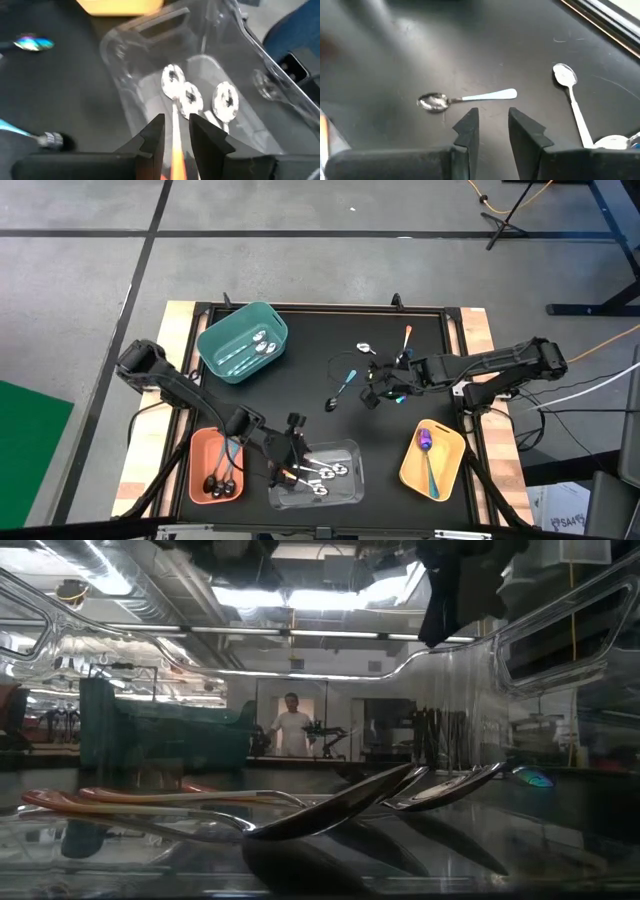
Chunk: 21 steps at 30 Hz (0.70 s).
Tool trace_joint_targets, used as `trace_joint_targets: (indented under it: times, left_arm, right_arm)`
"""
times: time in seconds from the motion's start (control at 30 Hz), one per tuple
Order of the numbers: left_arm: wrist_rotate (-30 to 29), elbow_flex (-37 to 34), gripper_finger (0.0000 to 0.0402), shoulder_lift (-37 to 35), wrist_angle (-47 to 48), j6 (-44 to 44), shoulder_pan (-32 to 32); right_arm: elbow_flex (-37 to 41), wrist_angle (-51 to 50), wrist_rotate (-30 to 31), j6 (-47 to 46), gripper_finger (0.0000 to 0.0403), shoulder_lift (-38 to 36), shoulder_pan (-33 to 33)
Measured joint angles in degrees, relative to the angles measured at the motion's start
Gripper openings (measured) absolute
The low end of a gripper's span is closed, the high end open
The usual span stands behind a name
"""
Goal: Sort silverware by color (type)
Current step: Put the blue spoon into the orange bin
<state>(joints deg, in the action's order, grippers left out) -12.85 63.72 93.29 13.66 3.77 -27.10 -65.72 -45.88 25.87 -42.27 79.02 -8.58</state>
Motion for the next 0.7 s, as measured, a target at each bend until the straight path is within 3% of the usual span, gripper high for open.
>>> trace_joint_targets:
  times: [0.47,0.7]
  left_arm:
    - [-3.57,0.0,0.0082,-9.7,9.29,-1.55,4.57]
    - [-4.45,-0.02,0.0082,-10.27,12.23,-2.75,6.89]
  right_arm:
    - [1.36,12.19,0.53,-2.9,0.0092,6.07,0.02]
    - [1.4,16.86,0.04,-4.09,0.0092,10.84,0.07]
